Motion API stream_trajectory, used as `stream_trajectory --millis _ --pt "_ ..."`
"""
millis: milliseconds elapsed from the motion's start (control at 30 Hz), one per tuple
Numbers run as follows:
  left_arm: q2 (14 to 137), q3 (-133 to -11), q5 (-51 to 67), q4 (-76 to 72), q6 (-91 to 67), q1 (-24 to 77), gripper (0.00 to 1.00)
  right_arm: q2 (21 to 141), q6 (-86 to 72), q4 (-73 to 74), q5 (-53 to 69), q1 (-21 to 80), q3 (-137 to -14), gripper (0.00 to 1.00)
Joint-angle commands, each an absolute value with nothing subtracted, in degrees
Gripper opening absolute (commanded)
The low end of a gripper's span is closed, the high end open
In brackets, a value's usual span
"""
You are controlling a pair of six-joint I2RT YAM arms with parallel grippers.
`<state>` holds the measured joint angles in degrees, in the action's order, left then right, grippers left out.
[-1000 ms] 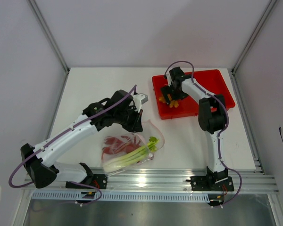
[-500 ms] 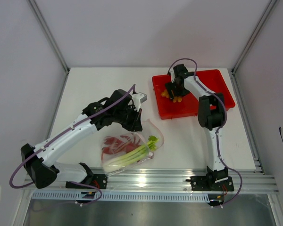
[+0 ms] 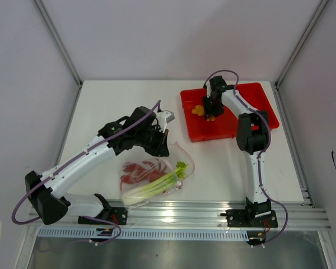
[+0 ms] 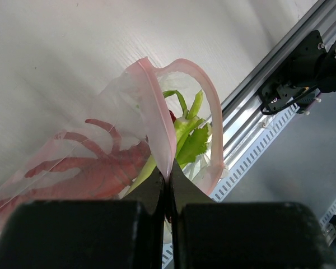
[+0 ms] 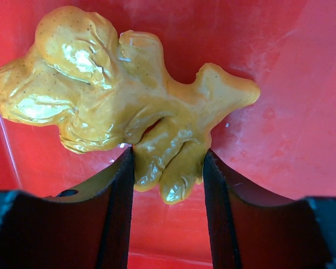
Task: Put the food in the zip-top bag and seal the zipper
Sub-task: Pick up the fake vegetable from the bin, then place the fake vegetable in the zipper food storage bag.
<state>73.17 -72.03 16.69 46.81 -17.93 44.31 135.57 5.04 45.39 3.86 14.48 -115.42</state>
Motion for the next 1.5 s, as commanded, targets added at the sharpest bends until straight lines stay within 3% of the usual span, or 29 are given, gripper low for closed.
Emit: stream_trajectory --millis 0,333,533,833,1067,1467 --pt "70.9 -72.3 17.9 44.6 -18.3 43.7 0.01 136.0 0.3 44.6 2.6 14.1 -114.9 0.00" --pt "72.9 -77.3 20.7 44.4 -17.8 42.7 0.01 121.4 -5.0 43.2 -6.2 13.2 -111.6 0.00" --pt "77.0 -81.8 24.3 43.9 -18.1 41.4 0.01 109.4 -4.7 47.4 -15.5 18.4 -104.9 0.00" --pt "82.9 -86.7 27.0 44.0 -17.8 40.3 0.00 87.5 -10.2 60.5 -27.9 34.3 -92.6 0.00" --pt "85.8 -91.1 25.3 45.7 -18.4 38.6 0.00 77.0 -19.0 73.6 -38.0 50.5 -90.9 0.00" --pt "85.1 -91.2 28.4 46.8 -19.2 38.1 0.01 76.5 -18.1 73.9 -43.8 69.3 -82.8 0.00"
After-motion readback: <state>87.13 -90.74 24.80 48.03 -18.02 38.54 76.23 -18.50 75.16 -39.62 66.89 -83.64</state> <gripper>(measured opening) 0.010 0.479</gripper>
